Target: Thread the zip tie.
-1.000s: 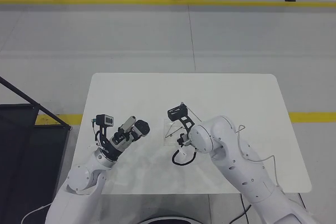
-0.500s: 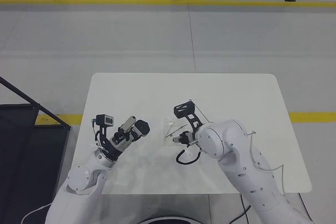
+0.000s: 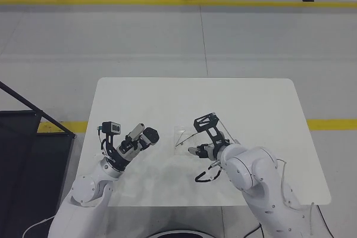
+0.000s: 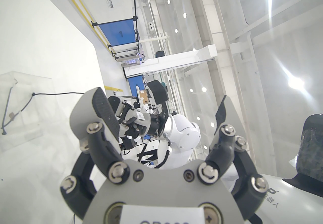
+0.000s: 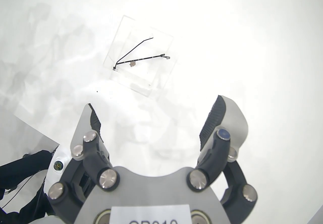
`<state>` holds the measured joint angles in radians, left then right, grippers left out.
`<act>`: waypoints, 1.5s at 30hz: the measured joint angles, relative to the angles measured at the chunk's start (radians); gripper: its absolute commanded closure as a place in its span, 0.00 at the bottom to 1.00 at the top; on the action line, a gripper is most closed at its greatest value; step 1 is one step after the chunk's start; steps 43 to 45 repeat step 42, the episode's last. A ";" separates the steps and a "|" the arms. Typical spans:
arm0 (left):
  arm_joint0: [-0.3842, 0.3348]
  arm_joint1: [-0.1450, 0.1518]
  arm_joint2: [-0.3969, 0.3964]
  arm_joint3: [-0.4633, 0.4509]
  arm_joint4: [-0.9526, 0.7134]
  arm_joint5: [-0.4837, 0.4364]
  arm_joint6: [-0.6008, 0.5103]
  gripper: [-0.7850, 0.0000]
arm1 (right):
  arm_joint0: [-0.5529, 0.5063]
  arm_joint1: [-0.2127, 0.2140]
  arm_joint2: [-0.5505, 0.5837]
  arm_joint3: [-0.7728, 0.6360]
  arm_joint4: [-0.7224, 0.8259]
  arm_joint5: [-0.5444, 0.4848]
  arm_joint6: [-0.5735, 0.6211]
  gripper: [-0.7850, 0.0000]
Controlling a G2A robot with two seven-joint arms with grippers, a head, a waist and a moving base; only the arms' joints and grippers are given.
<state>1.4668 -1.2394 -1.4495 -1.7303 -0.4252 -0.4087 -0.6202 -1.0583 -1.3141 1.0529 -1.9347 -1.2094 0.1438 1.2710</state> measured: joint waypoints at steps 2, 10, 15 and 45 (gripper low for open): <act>0.000 0.000 0.000 0.000 0.000 0.000 0.000 0.00 | 0.000 0.000 0.000 0.000 0.000 0.000 0.000 0.00; 0.000 0.000 0.000 0.000 0.000 0.000 0.000 0.00 | 0.000 0.000 0.000 0.000 0.000 0.000 0.000 0.00; 0.000 0.000 0.000 0.000 0.000 0.000 0.000 0.00 | 0.000 0.000 0.000 0.000 0.000 0.000 0.000 0.00; 0.000 0.000 0.000 0.000 0.000 0.000 0.000 0.00 | -0.021 0.005 0.049 0.041 0.089 -0.074 -0.051 0.00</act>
